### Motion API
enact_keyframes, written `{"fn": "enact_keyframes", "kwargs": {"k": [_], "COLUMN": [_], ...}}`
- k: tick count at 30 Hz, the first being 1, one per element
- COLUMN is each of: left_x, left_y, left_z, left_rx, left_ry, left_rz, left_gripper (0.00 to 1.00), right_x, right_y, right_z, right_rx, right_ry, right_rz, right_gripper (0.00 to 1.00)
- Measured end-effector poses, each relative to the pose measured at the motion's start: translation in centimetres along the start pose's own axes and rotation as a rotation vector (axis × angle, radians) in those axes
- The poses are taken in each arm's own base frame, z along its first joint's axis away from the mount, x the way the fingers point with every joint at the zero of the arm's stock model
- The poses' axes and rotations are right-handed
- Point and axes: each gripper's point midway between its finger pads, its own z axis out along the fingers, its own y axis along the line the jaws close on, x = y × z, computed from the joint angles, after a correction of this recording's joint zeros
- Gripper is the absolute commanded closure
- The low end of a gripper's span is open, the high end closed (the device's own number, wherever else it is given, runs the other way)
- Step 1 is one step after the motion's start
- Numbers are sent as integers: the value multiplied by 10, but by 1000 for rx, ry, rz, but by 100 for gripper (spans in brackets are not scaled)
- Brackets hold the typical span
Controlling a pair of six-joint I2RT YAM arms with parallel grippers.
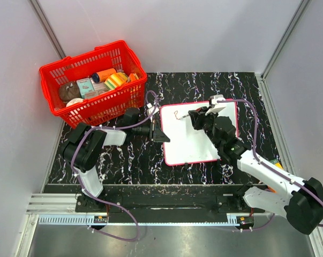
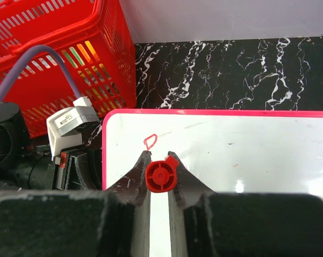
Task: Write a sentence on the whiteboard
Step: Write on the whiteboard with the whiteboard.
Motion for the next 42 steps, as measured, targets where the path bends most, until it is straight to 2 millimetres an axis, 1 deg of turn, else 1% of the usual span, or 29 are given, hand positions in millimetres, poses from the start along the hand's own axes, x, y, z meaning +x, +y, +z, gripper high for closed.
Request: {"fn": "enact_keyframes", "kwargs": {"k": [5, 10, 14, 25, 42], "left_x": [0, 0, 0, 0, 0], "left_y": [-1, -2, -1, -2, -2], "left_z": [1, 2, 2, 2, 3], "left_rx": [2, 3, 3, 2, 3], "left_ry": [3, 4, 5, 9, 10], "left_rz": [6, 9, 8, 11, 16], "left_gripper": [100, 100, 100, 100, 100], "right_x": [-9, -13, -12, -8, -14], "right_y": [1, 0, -1, -1, -6], "right_z": [-4, 1, 5, 9, 9], "right_rx": [-4, 15, 21, 25, 49], "right_ry": [-24, -32, -30, -18, -38], "right_rz": [3, -5, -9, -13, -15], "right_gripper": [100, 100, 100, 100, 100]}}
